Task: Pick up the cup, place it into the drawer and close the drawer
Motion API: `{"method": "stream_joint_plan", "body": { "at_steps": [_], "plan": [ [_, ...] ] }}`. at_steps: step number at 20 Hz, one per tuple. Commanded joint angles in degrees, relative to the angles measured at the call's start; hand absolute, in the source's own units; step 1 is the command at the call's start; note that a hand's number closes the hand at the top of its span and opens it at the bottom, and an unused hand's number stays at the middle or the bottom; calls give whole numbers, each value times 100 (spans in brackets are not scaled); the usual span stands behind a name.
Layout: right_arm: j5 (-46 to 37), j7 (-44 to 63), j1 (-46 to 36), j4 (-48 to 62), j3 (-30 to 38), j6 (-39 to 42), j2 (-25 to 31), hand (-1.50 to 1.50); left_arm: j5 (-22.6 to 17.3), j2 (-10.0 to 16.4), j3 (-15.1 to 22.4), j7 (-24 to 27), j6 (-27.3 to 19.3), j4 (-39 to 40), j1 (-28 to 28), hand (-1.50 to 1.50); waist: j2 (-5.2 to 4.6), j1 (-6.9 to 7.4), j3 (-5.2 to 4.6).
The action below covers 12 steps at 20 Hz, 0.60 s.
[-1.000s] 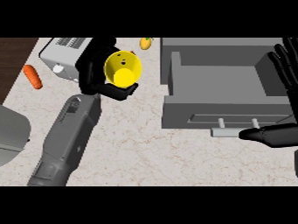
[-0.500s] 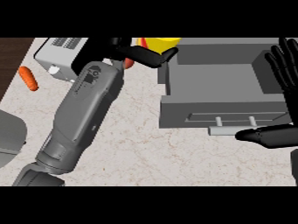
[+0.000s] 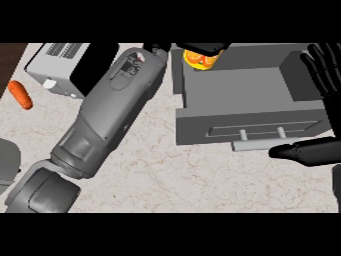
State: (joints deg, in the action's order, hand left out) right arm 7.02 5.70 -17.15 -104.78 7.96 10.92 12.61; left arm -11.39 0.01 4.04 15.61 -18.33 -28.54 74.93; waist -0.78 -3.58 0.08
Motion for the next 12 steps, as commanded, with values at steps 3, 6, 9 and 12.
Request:
{"method": "stream_joint_plan", "body": {
  "at_steps": [3,6,9,12],
  "plan": [
    [19,-101,0,12,-144,106,-69,-150,-269,-1,470,-232,-103,1000,443,150,-84,-280,6],
    [153,-103,-175,58,34,206,105,-150,-404,-1,958,-308,100,1106,177,150,-104,-512,10],
    [200,-51,-494,259,-4,275,148,-150,-431,-1,1210,-562,326,1257,269,150,-151,-592,11],
    [105,1,-619,244,-247,208,-20,-150,-452,-1,1431,-527,303,1298,248,150,-199,-736,8]
  ]
}}
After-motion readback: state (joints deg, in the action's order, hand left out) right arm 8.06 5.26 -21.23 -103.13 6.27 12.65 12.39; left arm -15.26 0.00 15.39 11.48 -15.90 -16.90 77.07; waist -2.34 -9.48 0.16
